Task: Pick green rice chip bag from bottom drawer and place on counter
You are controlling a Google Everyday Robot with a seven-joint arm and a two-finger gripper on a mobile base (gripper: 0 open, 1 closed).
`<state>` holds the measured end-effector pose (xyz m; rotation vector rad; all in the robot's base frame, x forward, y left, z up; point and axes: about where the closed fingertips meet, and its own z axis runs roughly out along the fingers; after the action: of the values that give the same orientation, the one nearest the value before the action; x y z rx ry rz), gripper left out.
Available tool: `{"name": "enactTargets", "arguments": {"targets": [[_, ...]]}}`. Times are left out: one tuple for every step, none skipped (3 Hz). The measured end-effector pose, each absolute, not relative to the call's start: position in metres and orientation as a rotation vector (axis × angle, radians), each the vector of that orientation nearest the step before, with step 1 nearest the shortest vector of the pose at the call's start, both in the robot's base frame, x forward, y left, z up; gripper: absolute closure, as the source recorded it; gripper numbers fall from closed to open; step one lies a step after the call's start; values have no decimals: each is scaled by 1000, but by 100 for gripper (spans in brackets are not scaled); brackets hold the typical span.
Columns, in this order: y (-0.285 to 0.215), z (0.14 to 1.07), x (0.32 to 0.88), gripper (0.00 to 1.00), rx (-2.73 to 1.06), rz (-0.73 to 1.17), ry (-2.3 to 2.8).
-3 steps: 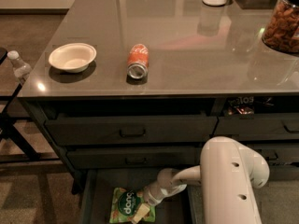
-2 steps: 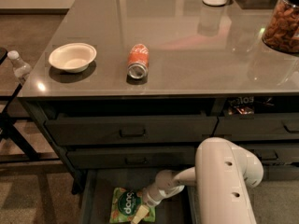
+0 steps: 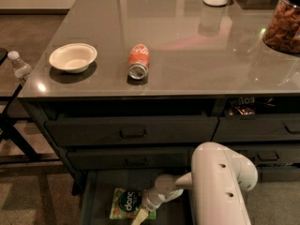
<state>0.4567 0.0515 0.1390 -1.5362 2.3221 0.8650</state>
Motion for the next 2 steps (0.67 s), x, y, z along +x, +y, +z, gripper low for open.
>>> {"name": "enactTargets", "arguments": {"targets": [[53,137,456,0,-1536,860,2327],[53,137,456,18,-1536,860,2327]]}}
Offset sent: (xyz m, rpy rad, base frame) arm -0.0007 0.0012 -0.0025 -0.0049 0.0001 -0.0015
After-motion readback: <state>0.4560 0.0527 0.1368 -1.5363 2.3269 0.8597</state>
